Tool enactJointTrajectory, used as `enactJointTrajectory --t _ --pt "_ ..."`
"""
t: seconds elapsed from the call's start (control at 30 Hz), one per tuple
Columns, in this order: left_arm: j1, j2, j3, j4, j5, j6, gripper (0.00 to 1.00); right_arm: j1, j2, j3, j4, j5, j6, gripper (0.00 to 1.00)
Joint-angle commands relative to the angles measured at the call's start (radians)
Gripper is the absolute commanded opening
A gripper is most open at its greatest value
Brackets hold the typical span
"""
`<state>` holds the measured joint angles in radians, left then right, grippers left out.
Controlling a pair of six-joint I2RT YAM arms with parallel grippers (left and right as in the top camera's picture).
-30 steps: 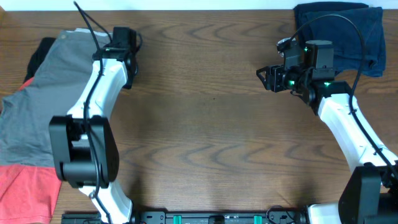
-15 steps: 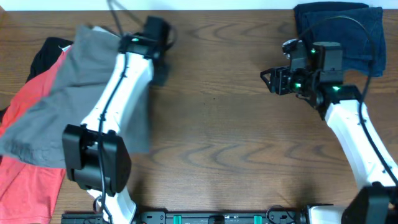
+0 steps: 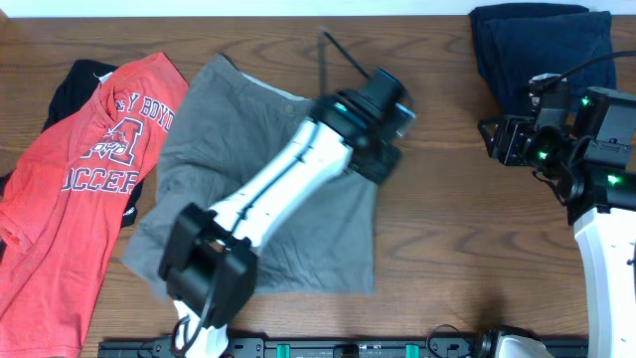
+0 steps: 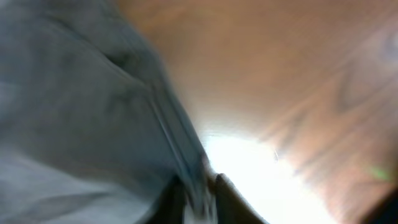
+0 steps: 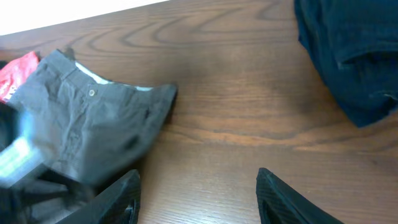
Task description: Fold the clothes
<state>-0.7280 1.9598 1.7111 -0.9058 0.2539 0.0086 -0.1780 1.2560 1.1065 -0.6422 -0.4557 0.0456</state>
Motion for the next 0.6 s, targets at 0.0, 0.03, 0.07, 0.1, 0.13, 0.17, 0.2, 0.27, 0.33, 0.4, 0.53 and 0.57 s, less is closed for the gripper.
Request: enactJointTrajectory --t 0.0,0.03,0.07,0.1,0.13,0.17,0.2,0.27,0.33,0.4,0.53,0.57 --pt "-0.067 0.031 0.011 0.011 0.017 -0.014 0.42 -0.012 -0.004 0.020 -0.009 -0.013 0.003 0.59" --pt "-0.079 0.031 0.011 0.016 0.002 -0.014 0.47 -0.011 -0.004 0.020 -0.009 -0.012 0.002 0.61" --pt "-0.086 0.030 0.013 0.020 -0.017 -0.014 0.53 -0.012 -0.004 0.020 -0.008 -0.012 0.002 0.62" --pt "-0.087 0.026 0.016 0.021 -0.037 -0.014 0.60 -0.012 -0.004 0.020 -0.008 -0.012 0.002 0.64" --pt "-0.082 0.018 0.022 0.018 -0.061 -0.015 0.66 -0.011 -0.004 0.020 -0.007 -0.012 0.002 0.65" --pt "-0.074 0.010 0.030 0.013 -0.083 -0.021 0.72 -0.011 -0.003 0.020 -0.006 -0.012 0.002 0.65" --pt "-0.058 -0.003 0.043 0.006 -0.109 -0.034 0.74 -0.011 0.000 0.020 -0.005 -0.013 0.002 0.65" --pt "-0.009 -0.038 0.078 -0.011 -0.124 -0.040 0.82 -0.008 0.012 0.020 -0.004 -0.013 0.002 0.66" --pt "0.040 -0.069 0.098 -0.014 -0.124 -0.042 0.89 0.003 0.029 0.020 -0.001 -0.014 0.002 0.65" --pt "0.103 -0.106 0.114 -0.012 -0.124 -0.049 0.94 0.026 0.059 0.020 0.013 -0.020 0.002 0.66" --pt "0.252 -0.160 0.117 -0.005 -0.125 -0.052 0.95 0.111 0.143 0.020 0.082 -0.011 0.003 0.67" --pt "0.295 -0.164 0.117 -0.009 -0.125 -0.052 0.95 0.134 0.167 0.020 0.109 0.008 0.011 0.66"
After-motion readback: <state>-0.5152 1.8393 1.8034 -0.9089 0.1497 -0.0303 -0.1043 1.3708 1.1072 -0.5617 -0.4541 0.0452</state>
